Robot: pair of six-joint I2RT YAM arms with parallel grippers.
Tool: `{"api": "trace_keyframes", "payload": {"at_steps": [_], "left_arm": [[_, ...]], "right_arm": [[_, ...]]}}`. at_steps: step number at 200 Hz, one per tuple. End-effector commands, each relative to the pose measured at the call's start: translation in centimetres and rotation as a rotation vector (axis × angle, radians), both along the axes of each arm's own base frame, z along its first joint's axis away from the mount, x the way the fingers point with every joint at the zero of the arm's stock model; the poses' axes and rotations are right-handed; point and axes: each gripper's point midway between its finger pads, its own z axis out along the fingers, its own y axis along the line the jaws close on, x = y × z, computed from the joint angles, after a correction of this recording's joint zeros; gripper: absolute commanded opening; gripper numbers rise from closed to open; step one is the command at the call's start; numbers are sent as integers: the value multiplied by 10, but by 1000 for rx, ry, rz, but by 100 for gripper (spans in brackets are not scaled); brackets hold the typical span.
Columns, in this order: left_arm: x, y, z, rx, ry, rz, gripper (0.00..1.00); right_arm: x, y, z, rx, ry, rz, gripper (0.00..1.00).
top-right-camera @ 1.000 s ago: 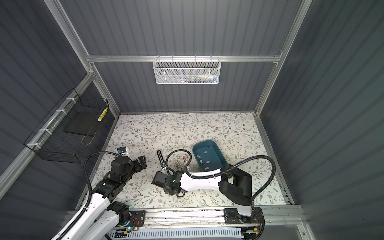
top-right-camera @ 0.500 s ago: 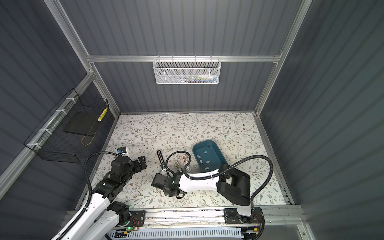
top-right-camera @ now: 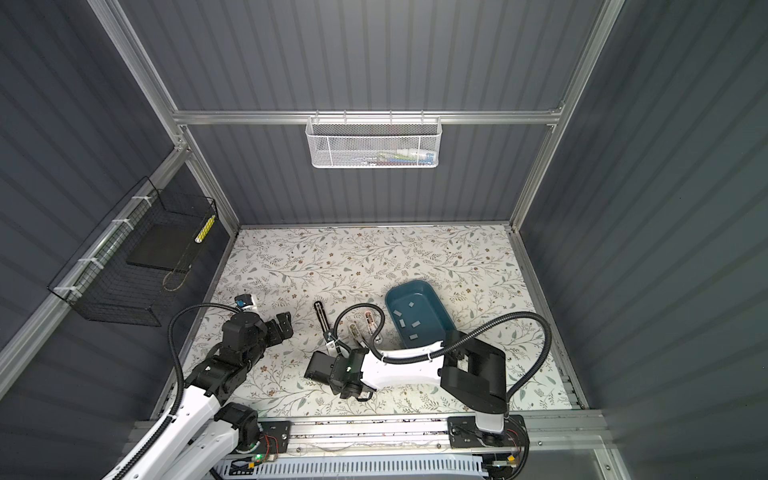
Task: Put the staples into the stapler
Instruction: 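Lift the right gripper and move it back over the teal tray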
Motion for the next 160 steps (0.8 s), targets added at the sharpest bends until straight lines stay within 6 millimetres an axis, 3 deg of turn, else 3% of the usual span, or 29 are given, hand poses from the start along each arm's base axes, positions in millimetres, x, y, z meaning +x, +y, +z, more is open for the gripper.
{"api": "trace_keyframes", "payload": {"at_steps": [1,19,41,56,61,129,160], "left_arm": [[-2,1,-2,-12,4,9,99],[-2,1,-2,-11,5,8,99],[-2,1,-1,-10,2,8,99],[-2,3,-1,-8,5,14,99],[-3,4,-1,-7,6,21,100],[0,6,-4,8,22,39,100],[6,3,-7,24,40,28,99]], "right_arm": [[9,-6,34,15,-89,7,23],[13,-6,53,49,-123,15,27],[23,-19,69,32,-171,3,33],[32,-36,74,14,-179,-17,33],[45,-48,76,7,-183,-55,34],[117,-164,93,6,-218,-262,44],[132,-183,80,73,-161,-246,50]]}}
